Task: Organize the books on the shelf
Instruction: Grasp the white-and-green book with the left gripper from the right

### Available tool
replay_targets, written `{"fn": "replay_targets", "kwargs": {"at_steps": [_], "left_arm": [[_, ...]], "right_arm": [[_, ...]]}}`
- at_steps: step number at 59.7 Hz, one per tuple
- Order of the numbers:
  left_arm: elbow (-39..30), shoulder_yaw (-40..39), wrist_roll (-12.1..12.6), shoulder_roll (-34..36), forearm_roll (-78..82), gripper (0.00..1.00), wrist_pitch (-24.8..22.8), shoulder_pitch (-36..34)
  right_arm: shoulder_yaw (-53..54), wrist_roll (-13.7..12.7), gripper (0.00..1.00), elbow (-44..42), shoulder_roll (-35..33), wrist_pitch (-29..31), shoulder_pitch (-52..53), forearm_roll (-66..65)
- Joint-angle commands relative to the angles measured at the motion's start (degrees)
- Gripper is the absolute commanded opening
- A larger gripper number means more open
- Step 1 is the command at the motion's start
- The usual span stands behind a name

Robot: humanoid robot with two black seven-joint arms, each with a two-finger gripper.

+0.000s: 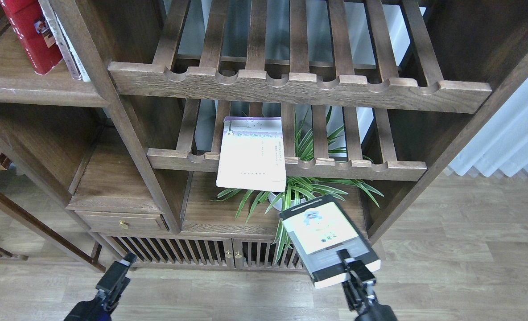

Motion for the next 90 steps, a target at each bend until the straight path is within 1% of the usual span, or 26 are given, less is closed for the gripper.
{"fn": "replay_targets", "kwargs": {"at_steps": [1, 15, 22, 31, 41, 49, 59, 61, 64, 66, 67, 68, 70, 71, 73, 78, 81, 82, 83, 84, 85, 86, 87, 90], "left_arm": [[-0.3, 0.0, 0.0, -2.7, 0.0, 1.0, 0.0, 0.0], [-0.7, 3.3, 0.0, -6.4, 0.0, 1.0, 0.0, -0.1], [-0.7, 5.4, 0.0, -9.4, 0.1, 1.0, 0.0, -0.8], [-0.2, 7.2, 0.0, -12.4, 0.1, 1.0, 0.0, -1.6], [0.0, 9.2, 0.0, -13.5, 0.1, 1.0, 0.0, -2.1], [0.4, 10.6, 0.0, -14.0, 0.1, 0.99, 0.0, -2.3], [0.4, 12.3, 0.0, -14.1, 0.1, 0.93, 0.0, -2.4], [0.4, 12.3, 0.0, -14.1, 0.0, 0.9, 0.0, -2.4], [0.0, 12.4, 0.0, -14.1, 0.1, 0.83, 0.0, -2.4], [-0.1, 12.8, 0.1, -14.1, 0.2, 0.74, 0.0, -2.4], [-0.1, 13.0, 0.1, -14.1, 0.2, 0.71, 0.0, -2.4], [-0.1, 13.3, 0.1, -14.1, 0.2, 0.66, 0.0, -2.5], [-0.1, 13.4, 0.1, -14.1, 0.2, 0.61, 0.0, -2.5], [0.0, 13.6, 0.1, -14.1, 0.2, 0.55, 0.0, -2.7], [0.0, 13.9, 0.1, -14.1, 0.2, 0.5, 0.0, -2.9], [0.1, 14.3, 0.2, -14.1, 0.2, 0.46, 0.0, -3.4], [0.2, 14.7, 0.2, -14.1, 0.2, 0.39, 0.0, -3.6], [0.2, 14.8, 0.2, -14.1, 0.2, 0.32, 0.0, -3.6], [0.2, 14.9, 0.2, -14.1, 0.2, 0.29, 0.0, -3.6], [0.3, 15.0, 0.2, -14.1, 0.1, 0.22, 0.0, -3.6], [0.3, 15.0, 0.2, -14.1, 0.2, 0.18, 0.0, -3.6], [0.3, 15.1, 0.1, -14.1, 0.1, 0.15, 0.0, -3.6], [0.4, 15.1, 0.1, -14.1, 0.2, 0.09, 0.0, -3.6], [0.4, 15.1, 0.3, -14.1, 0.2, 0.07, 0.0, -3.6]], "right_arm": [[-2.5, -1.3, 0.05, -3.3, 1.2, 0.0, 2.4, -0.2], [-6.4, -3.5, 0.05, -4.5, 1.2, 0.0, 3.1, -0.2], [-7.5, -4.6, 0.05, -4.5, 1.2, 0.0, 3.1, -0.2], [-9.2, -5.2, 0.05, -4.3, 1.2, 0.0, 3.1, -0.2], [-10.9, -7.8, 0.05, -4.0, 1.2, 0.0, 3.1, -0.2], [-11.6, -8.2, 0.05, -3.9, 1.2, 0.0, 3.1, -0.2], [-11.9, -8.9, 0.05, -3.6, 1.2, 0.0, 3.1, -0.2], [-11.9, -9.3, 0.05, -3.6, 1.2, 0.0, 3.1, -0.3], [-11.9, -10.3, 0.05, -3.6, 1.2, 0.0, 3.0, -0.4], [-11.9, -10.8, 0.05, -3.6, 1.2, 0.0, 2.7, -0.7], [-11.9, -11.0, 0.05, -3.6, 1.2, 0.0, 2.7, -0.8], [-11.9, -11.1, 0.05, -3.6, 1.2, 0.0, 2.5, -1.0], [-11.9, -11.1, 0.05, -3.6, 1.2, 0.0, 2.5, -1.1], [-11.9, -11.1, 0.05, -3.7, 1.2, 0.0, 2.4, -1.4], [-11.9, -11.1, 0.05, -3.7, 1.2, 0.0, 2.4, -1.5], [-11.9, -11.1, 0.05, -3.7, 1.2, 0.0, 2.4, -1.5], [-11.9, -11.1, 0.05, -3.7, 1.2, 0.0, 2.4, -1.5], [-11.9, -11.1, 0.05, -3.7, 1.2, 0.0, 2.4, -1.5], [-11.9, -11.1, 0.05, -3.8, 1.2, 0.0, 2.4, -1.5], [-11.9, -11.1, 0.05, -3.8, 1.2, 0.0, 2.4, -1.5], [-11.9, -11.0, 0.05, -3.8, 1.2, 0.0, 2.4, -1.5], [-11.9, -11.0, 0.05, -3.8, 1.2, 0.0, 2.5, -1.5], [-11.9, -11.0, 0.05, -3.8, 1.2, 0.0, 2.5, -1.5], [-11.9, -10.9, 0.05, -3.9, 1.2, 0.0, 2.4, -1.5]]}}
